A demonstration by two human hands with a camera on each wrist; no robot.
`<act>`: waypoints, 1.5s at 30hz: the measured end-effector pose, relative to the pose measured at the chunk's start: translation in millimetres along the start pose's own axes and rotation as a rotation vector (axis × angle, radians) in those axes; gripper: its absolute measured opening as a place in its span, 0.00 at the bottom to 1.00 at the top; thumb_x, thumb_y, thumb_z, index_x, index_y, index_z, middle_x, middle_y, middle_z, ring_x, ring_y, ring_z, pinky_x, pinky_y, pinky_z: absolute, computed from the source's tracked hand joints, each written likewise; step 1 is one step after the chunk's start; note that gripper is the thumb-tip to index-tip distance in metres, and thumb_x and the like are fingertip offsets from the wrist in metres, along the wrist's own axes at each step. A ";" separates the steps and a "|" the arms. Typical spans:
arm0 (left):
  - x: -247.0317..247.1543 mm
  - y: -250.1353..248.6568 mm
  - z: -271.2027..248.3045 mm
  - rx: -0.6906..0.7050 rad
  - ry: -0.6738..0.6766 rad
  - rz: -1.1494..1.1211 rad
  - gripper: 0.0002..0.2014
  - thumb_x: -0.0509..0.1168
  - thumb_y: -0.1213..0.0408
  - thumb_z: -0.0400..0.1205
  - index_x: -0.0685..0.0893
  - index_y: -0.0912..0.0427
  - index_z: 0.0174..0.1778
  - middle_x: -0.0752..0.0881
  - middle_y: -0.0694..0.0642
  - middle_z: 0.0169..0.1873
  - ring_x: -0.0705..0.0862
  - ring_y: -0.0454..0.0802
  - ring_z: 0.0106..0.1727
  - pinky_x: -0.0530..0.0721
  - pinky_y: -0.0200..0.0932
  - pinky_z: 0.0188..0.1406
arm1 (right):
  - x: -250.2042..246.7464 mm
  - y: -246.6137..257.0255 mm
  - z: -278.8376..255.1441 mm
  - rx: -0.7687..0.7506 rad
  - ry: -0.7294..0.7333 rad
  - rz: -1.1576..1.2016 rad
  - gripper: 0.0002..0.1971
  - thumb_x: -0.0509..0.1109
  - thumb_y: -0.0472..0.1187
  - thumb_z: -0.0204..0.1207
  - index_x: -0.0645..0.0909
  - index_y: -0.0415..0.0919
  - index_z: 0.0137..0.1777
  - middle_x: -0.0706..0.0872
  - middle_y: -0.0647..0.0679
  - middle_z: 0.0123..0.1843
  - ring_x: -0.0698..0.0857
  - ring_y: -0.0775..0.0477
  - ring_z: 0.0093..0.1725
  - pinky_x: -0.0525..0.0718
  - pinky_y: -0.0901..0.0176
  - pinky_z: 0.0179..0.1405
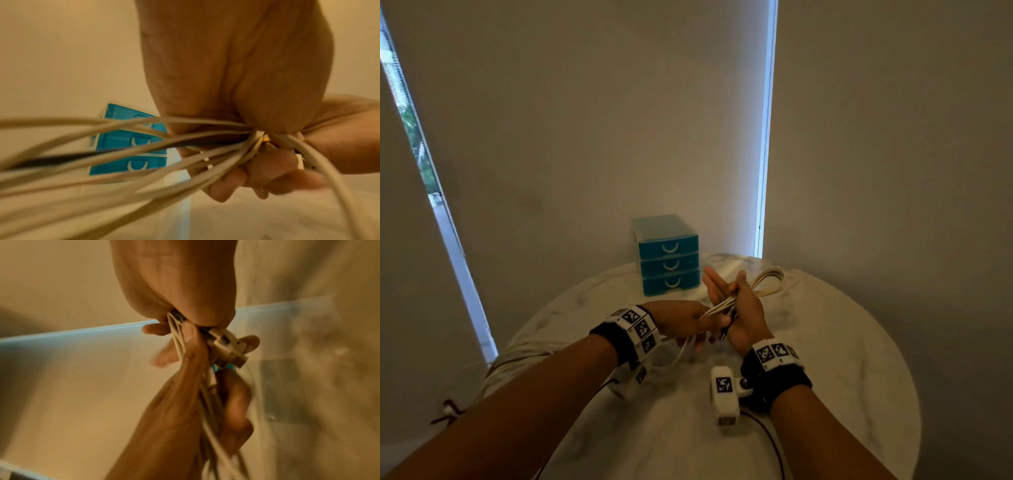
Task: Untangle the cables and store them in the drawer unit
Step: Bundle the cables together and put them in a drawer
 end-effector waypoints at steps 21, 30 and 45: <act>-51.2 30.1 -38.0 -0.144 -0.134 0.146 0.33 0.46 0.33 0.92 0.83 0.54 0.39 0.80 0.53 0.34 0.76 0.49 0.34 0.79 0.44 0.43 | -16.7 31.8 11.8 -0.219 -0.455 -0.761 0.56 0.71 0.91 0.52 0.88 0.35 0.55 0.93 0.41 0.43 0.91 0.39 0.40 0.92 0.45 0.42; -77.8 -5.8 -36.6 0.031 -0.317 -0.024 0.22 0.59 0.56 0.91 0.93 0.66 0.47 0.92 0.61 0.47 0.86 0.54 0.46 0.83 0.51 0.58 | 26.3 -6.6 -13.3 0.067 0.187 -1.018 0.48 0.54 0.93 0.66 0.88 0.48 0.52 0.88 0.33 0.48 0.87 0.32 0.45 0.87 0.29 0.56; -84.9 4.1 -19.1 -0.010 -0.350 0.176 0.29 0.85 0.59 0.74 0.80 0.45 0.68 0.82 0.50 0.56 0.80 0.40 0.48 0.78 0.39 0.44 | 21.2 -28.1 -14.1 0.280 0.153 -0.877 0.17 0.64 0.24 0.74 0.70 0.42 0.28 0.71 0.46 0.24 0.70 0.50 0.18 0.70 0.61 0.16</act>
Point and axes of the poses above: each hand's wrist, its own z-axis towards the middle knuckle, its own x-axis out of the palm, y = z × x, the point moved 2 cm from there along z, towards the middle knuckle
